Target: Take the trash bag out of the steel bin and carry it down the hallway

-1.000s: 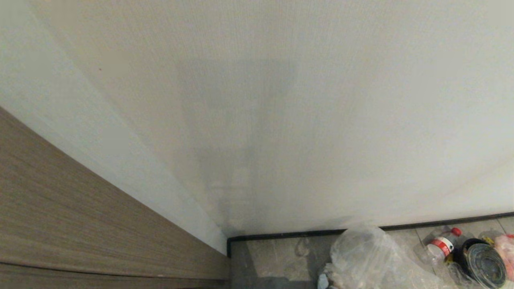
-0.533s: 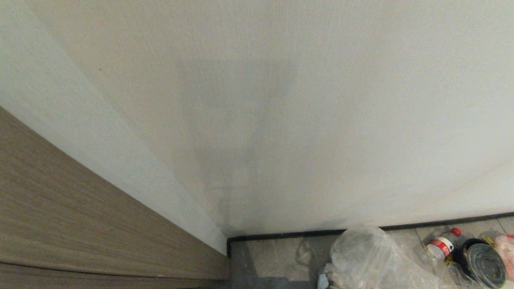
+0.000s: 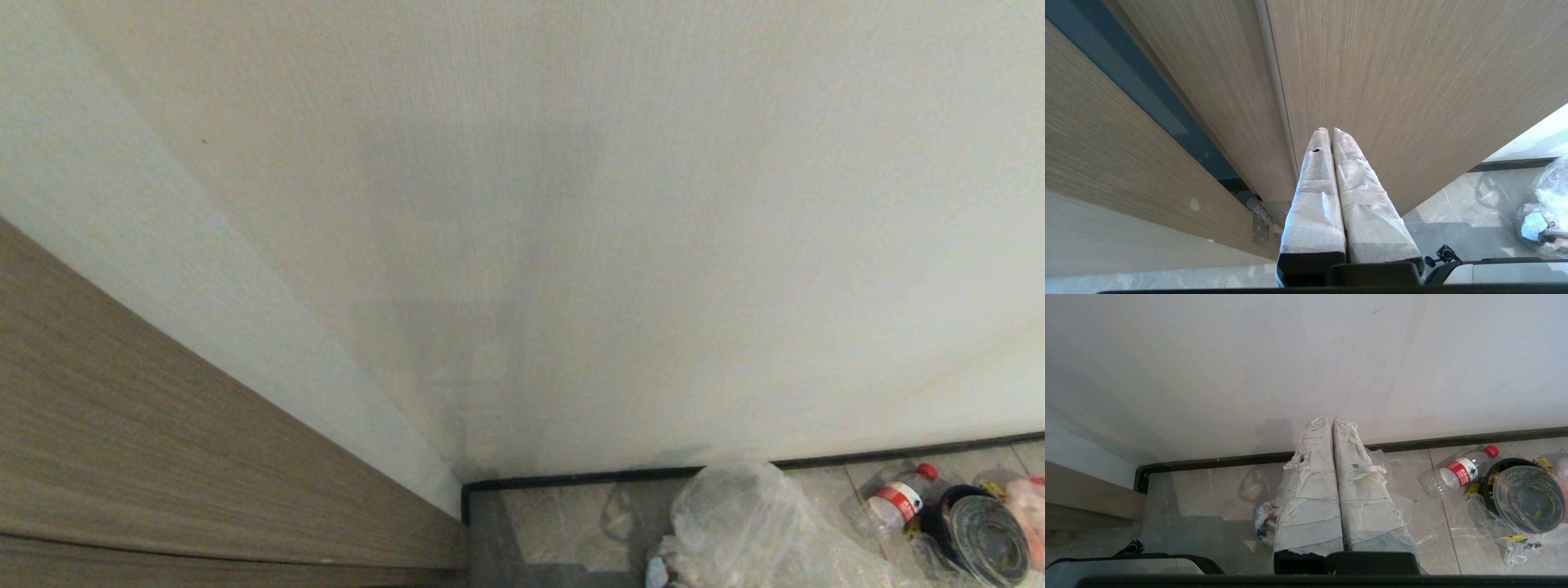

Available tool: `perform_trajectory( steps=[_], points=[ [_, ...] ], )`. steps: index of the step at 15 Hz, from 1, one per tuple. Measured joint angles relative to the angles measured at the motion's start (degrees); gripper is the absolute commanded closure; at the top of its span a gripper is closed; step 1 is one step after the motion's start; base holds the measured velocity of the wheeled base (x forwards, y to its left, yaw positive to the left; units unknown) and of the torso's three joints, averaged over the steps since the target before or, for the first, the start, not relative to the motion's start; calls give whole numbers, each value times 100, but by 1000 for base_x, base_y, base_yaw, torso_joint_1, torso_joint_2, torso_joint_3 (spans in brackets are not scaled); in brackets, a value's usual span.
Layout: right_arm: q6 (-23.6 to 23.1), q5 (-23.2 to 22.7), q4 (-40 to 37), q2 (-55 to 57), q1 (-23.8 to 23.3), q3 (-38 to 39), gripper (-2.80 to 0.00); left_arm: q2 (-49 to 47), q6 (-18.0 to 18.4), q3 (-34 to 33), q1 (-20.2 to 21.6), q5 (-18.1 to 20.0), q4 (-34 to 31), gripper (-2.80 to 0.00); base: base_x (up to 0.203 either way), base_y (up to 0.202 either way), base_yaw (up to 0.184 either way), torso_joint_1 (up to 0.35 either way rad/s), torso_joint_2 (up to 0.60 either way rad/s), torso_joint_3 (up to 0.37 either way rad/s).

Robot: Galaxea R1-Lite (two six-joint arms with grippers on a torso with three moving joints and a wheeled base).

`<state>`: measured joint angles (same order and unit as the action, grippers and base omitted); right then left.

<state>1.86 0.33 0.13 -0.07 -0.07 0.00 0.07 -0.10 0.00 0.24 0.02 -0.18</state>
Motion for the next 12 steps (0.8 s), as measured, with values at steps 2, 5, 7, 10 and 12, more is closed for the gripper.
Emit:
perform_trajectory(
  steps=[2, 5, 7, 10, 12],
  points=[
    [6, 0, 0, 0, 0, 0, 0, 0, 2, 0, 0, -2, 2, 0, 0, 0, 0, 0, 0, 0],
    [-2, 0, 0, 0, -2, 0, 0, 0, 2, 0, 0, -2, 0, 0, 0, 0, 0, 0, 0, 0],
    [3, 2, 1, 0, -2, 0, 0, 0, 0, 0, 0, -2, 0, 0, 0, 0, 0, 0, 0, 0],
    [7, 0, 0, 0, -2, 0, 0, -2, 25, 0, 0, -2, 2, 0, 0, 0, 0, 0, 1, 19],
    [7, 0, 1, 0, -4, 0, 0, -2, -11, 0, 0, -2, 0, 0, 0, 0, 0, 2, 4, 128]
  ],
)
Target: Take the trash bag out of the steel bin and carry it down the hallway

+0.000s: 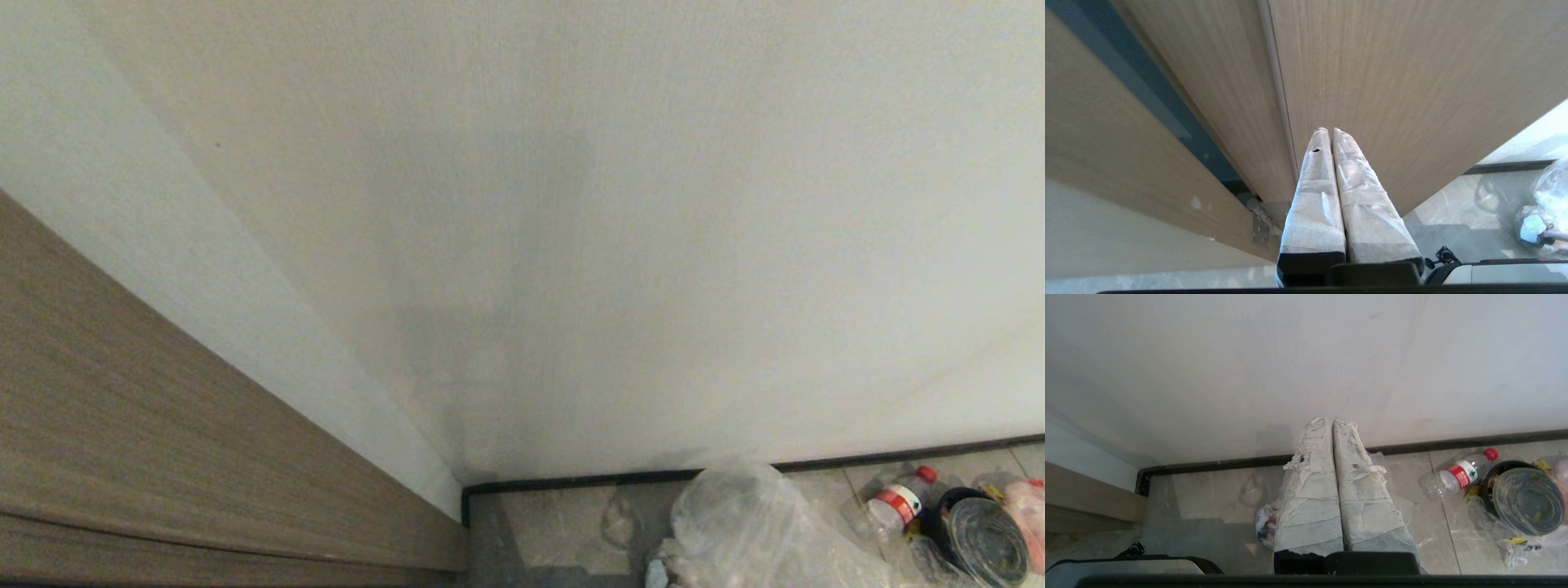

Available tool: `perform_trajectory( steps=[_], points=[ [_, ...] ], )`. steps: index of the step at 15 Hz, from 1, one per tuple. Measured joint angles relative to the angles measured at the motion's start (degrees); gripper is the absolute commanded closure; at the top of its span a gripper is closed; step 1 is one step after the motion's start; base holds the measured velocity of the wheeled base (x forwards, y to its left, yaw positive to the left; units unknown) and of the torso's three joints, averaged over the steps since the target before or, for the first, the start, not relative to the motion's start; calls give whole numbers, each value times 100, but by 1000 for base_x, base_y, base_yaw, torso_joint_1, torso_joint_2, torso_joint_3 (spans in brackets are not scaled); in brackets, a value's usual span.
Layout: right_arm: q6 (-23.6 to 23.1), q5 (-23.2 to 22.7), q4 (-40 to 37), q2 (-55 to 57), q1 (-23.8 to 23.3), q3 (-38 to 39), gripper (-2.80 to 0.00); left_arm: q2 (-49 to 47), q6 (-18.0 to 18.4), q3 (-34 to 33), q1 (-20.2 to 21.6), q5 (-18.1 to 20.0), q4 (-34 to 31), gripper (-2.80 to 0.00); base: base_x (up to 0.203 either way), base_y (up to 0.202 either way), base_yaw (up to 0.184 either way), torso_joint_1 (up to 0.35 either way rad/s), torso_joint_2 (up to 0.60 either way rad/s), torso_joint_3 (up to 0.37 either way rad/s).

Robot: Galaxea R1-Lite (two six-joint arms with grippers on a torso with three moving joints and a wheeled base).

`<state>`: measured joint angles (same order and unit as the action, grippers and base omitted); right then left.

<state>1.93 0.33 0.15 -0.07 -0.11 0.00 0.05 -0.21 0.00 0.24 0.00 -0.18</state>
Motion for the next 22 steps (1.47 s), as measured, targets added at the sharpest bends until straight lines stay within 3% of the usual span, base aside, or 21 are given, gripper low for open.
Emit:
perform_trajectory(
  steps=[22],
  points=[
    [0, 2, 1, 0, 1, 0, 0, 2, -4, 0, 0, 0, 0, 0, 0, 0, 0, 2, 0, 201]
  ],
)
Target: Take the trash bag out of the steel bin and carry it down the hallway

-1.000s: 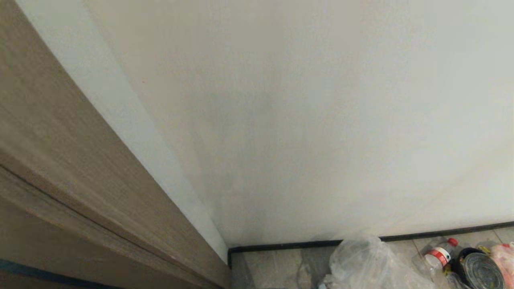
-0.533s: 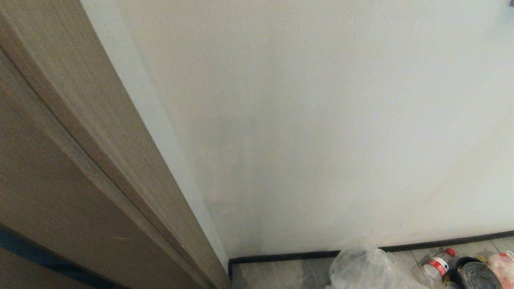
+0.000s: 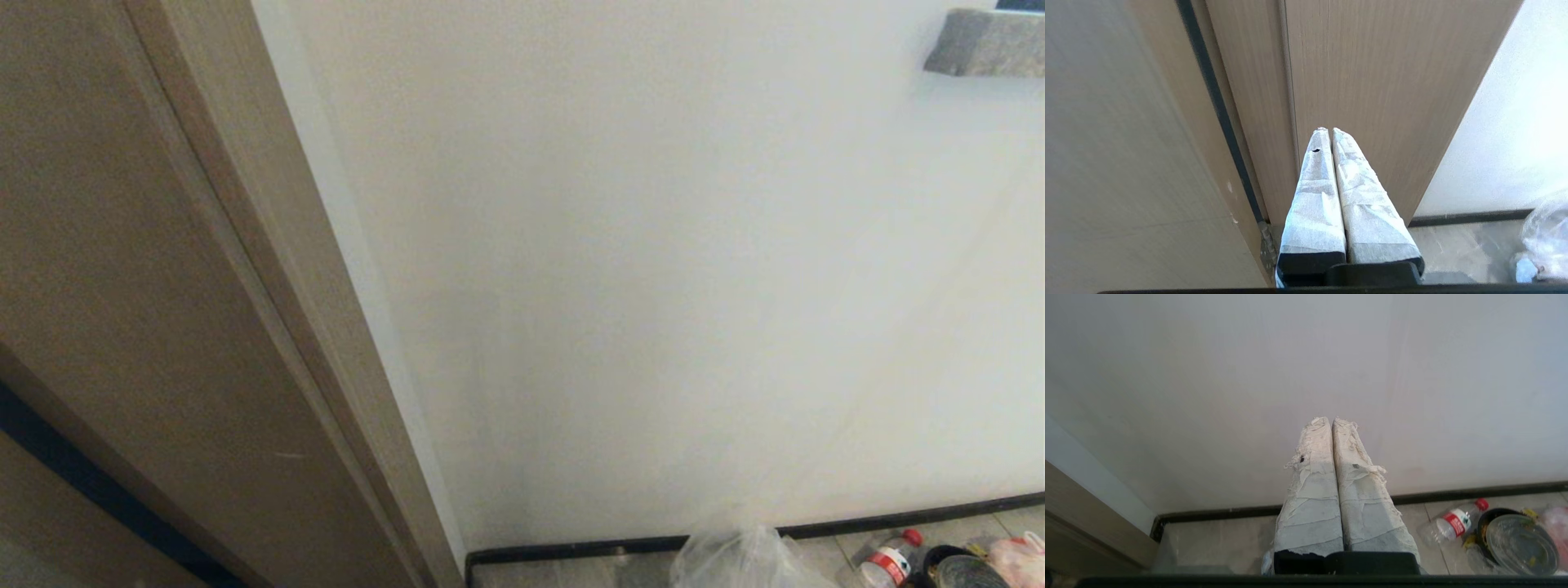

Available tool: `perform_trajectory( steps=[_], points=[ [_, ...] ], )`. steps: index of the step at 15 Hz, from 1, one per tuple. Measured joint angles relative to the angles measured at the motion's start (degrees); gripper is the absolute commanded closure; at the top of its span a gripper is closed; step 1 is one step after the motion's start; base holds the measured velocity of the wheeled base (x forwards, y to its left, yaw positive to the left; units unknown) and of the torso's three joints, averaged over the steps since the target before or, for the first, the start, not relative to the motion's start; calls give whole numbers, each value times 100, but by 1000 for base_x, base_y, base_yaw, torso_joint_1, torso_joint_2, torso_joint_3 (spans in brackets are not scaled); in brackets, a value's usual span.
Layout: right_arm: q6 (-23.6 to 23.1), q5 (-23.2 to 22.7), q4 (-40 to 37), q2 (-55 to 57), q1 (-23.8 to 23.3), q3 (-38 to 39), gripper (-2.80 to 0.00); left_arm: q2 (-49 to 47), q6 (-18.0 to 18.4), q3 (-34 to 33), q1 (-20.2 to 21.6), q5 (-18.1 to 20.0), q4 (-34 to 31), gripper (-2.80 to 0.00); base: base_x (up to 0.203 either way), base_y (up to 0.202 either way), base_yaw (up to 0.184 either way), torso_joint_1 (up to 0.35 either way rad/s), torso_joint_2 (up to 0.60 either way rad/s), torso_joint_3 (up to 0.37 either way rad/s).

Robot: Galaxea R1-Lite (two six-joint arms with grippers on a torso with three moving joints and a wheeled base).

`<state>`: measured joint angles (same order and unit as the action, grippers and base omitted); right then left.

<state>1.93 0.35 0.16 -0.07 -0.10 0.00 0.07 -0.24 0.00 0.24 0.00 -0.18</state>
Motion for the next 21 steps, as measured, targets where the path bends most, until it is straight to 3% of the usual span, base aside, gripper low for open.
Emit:
perform_trajectory(
  steps=[5, 21],
  points=[
    [0, -2, 0, 0, 0, 0, 0, 0, 4, 0, 0, 2, 1, 0, 0, 0, 0, 2, -1, 134],
    [-30, -8, 0, 0, 0, 0, 0, 0, 9, 0, 0, 0, 2, 0, 0, 0, 0, 0, 0, 2]
  ],
)
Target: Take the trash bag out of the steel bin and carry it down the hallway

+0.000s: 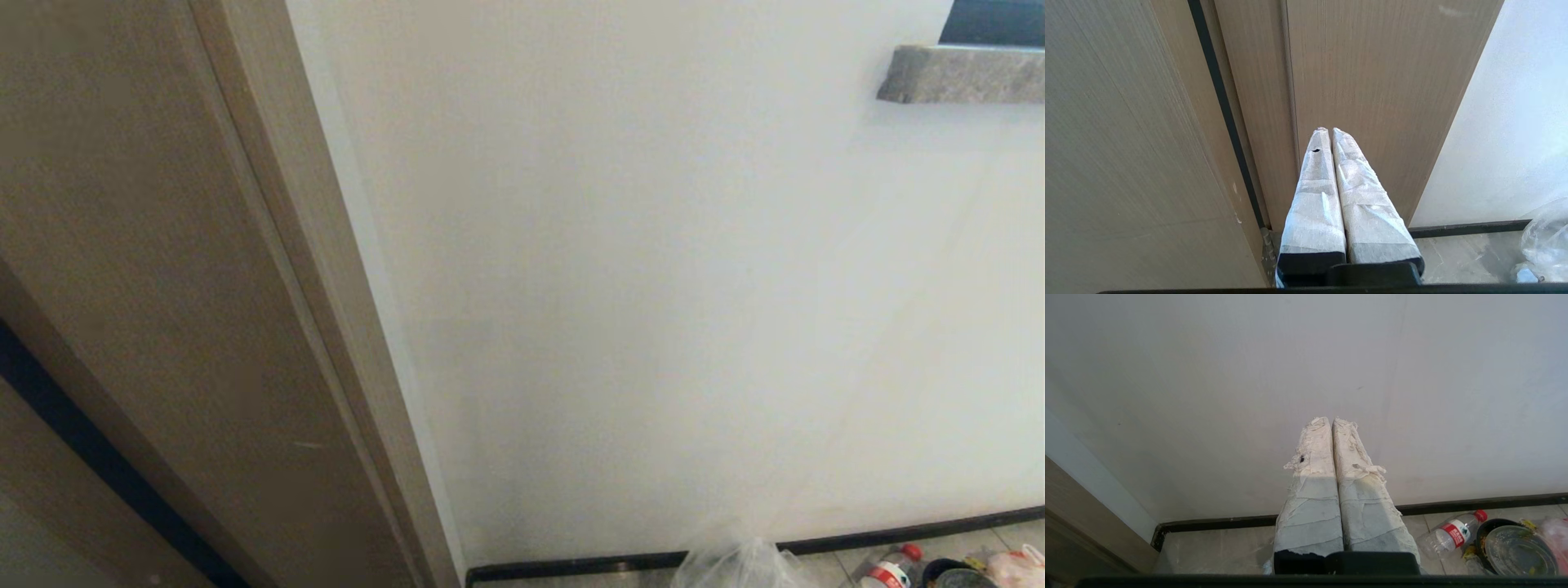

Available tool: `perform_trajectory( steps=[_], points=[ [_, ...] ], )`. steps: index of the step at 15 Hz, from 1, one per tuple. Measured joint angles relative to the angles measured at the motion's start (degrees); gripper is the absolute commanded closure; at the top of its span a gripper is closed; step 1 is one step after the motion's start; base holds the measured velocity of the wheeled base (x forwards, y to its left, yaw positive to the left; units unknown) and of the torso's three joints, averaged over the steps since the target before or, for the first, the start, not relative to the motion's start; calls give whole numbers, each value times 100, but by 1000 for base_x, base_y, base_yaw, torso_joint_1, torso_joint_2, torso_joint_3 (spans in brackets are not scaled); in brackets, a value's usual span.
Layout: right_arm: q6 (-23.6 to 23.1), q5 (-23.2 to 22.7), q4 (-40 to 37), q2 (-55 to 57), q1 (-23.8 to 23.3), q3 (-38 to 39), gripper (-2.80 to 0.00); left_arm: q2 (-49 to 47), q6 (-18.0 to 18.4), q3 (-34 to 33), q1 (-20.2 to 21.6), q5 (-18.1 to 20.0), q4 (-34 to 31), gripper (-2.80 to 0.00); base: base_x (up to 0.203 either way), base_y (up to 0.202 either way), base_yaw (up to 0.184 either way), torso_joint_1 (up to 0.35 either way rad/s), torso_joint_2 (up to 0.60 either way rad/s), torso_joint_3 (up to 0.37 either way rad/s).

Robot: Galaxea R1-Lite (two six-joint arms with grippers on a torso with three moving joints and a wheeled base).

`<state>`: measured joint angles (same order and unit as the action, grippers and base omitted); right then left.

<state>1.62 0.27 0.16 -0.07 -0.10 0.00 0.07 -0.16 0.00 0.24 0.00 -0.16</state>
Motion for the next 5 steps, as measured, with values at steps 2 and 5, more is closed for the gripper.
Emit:
perform_trajectory(
  steps=[2, 5],
  points=[
    [-6, 13, 5, 0, 0, 0, 0, 0, 1, 0, 0, 0, 0, 0, 0, 0, 0, 0, 0, 0],
    [39, 10, 2, 0, 0, 0, 0, 0, 0, 0, -1, 0, -1, 0, 0, 0, 0, 0, 0, 0]
  ],
)
